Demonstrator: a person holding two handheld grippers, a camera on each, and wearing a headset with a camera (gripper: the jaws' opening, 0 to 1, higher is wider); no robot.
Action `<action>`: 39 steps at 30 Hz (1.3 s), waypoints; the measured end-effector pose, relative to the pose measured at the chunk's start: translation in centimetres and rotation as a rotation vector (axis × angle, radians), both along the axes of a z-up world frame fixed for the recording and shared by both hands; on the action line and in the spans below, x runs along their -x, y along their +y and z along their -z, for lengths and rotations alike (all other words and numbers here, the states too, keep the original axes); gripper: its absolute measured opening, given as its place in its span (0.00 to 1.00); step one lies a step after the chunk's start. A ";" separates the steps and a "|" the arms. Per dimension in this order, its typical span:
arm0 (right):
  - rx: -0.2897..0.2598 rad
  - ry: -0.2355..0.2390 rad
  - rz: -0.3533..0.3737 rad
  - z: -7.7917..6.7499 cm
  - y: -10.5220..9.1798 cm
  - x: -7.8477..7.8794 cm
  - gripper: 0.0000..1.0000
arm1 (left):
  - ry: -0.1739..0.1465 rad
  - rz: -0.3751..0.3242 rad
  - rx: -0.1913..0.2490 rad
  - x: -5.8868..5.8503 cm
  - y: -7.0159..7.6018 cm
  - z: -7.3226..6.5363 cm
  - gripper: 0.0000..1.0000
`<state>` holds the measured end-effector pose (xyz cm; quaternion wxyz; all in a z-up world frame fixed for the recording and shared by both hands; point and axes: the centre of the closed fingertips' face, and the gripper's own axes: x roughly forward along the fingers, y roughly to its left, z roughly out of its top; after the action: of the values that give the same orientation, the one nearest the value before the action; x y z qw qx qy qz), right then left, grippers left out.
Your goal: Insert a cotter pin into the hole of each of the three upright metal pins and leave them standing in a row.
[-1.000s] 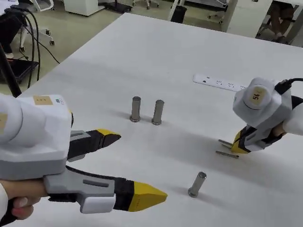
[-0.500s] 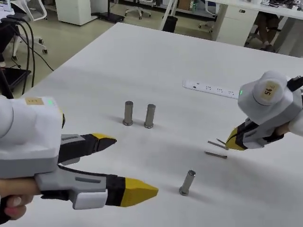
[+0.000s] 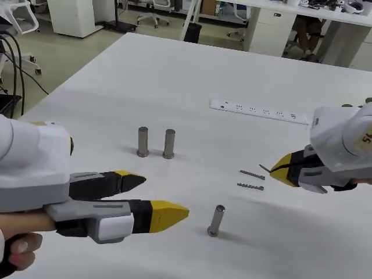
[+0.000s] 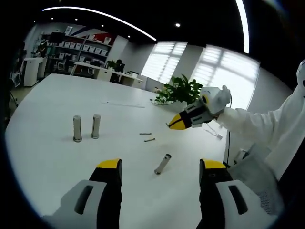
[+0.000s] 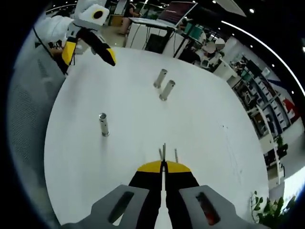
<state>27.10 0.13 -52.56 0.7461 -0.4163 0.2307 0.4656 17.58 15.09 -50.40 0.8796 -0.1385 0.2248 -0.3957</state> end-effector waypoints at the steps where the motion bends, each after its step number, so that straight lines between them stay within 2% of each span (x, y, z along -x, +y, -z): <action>1: -0.017 -0.014 0.002 -0.3 0.1 0.2 0.00 | 0.000 -0.002 0.010 -0.1 -0.2 -0.1 0.59; 4: -0.033 -0.066 0.008 -1.2 0.1 0.8 0.00 | 0.004 -0.041 0.023 -0.8 -0.4 -0.3 0.49; 7: -0.004 -0.134 -0.005 -1.6 0.2 1.2 0.00 | 0.009 -0.045 0.027 -1.3 -0.8 -0.3 0.49; 9: -0.007 -0.144 -0.009 -1.7 0.5 1.8 0.00 | 0.020 -0.037 0.042 -1.4 -1.3 -0.5 0.47; 17: -0.047 -0.209 -0.059 -2.7 2.9 4.0 0.00 | 0.022 0.004 0.076 -1.6 -3.3 -1.3 0.40; 24: -0.091 -0.249 -0.088 -3.3 5.1 5.5 0.00 | 0.026 0.038 0.096 -1.8 -5.1 -1.8 0.32; 31: -0.091 -0.283 -0.125 -3.9 6.4 6.6 0.00 | 0.032 0.050 0.115 -2.0 -6.0 -2.3 0.25; 36: -0.074 -0.288 -0.154 -3.8 6.8 7.3 0.00 | 0.025 0.079 0.104 -1.6 -6.7 -2.4 0.20; 39: -0.082 -0.289 -0.165 -3.7 7.1 7.4 0.00 | 0.024 0.081 0.091 -1.5 -6.9 -2.1 0.18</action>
<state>19.65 7.21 -48.87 0.7471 -0.4658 0.0670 0.4694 19.12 8.19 -48.29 0.8529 -0.1741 0.2226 -0.4390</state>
